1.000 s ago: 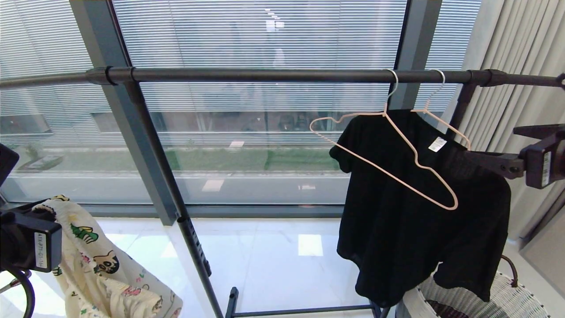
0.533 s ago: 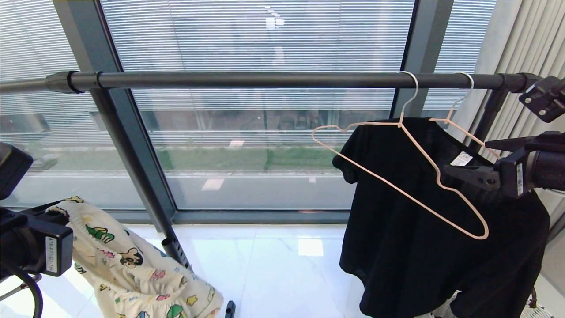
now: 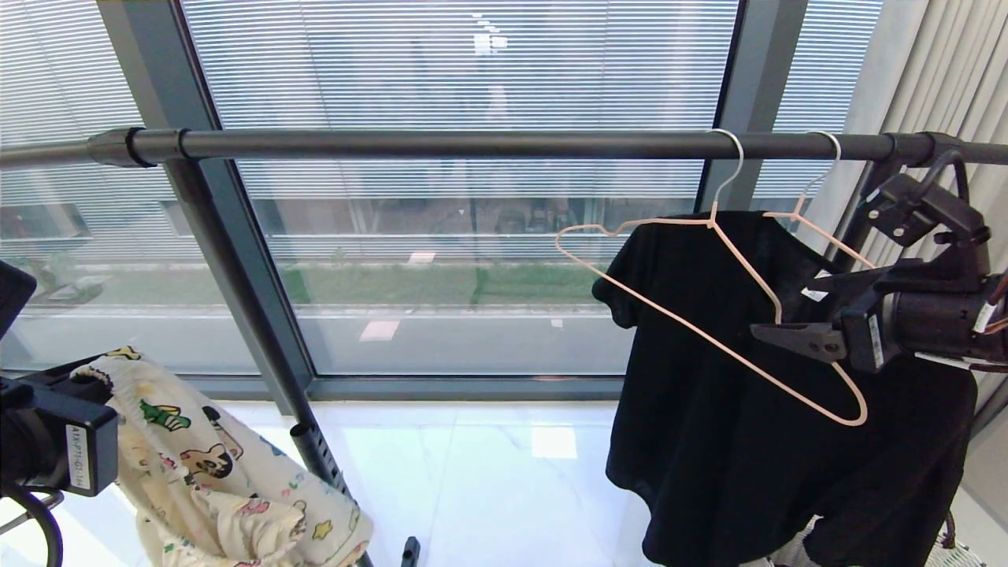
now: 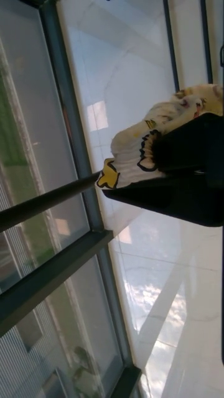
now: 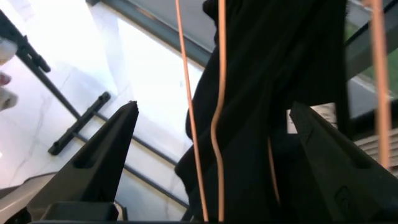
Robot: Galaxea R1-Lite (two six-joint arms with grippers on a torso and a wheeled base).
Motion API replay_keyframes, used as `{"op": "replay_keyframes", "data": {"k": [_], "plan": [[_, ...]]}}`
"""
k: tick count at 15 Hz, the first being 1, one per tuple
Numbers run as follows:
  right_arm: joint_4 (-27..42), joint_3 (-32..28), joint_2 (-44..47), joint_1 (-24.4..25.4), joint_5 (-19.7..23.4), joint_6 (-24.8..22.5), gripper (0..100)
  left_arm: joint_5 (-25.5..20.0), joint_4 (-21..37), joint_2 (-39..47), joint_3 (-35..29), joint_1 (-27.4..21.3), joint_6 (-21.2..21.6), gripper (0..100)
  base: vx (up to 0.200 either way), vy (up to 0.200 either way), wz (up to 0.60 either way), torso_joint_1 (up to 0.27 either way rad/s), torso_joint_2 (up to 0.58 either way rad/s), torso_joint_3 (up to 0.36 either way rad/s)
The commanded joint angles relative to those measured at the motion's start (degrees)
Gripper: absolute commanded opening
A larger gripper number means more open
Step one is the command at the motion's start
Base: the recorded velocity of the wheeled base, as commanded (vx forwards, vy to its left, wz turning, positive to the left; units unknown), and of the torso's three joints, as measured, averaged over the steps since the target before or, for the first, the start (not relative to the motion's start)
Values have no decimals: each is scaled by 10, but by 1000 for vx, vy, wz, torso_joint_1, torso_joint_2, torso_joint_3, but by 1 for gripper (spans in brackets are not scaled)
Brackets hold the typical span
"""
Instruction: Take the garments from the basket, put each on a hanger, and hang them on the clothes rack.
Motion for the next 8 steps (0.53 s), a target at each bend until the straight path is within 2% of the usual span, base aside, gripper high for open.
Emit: {"op": "replay_keyframes", "data": {"k": [1, 8], "plan": [[-1, -4, 29, 0, 6, 0, 100, 1, 0, -7, 1, 0, 0, 0, 0, 0, 0, 0, 0, 0], [-5, -39, 75, -24, 60, 0, 100, 1, -1, -7, 0, -1, 0, 0, 0, 0, 0, 0, 0, 0]]}}
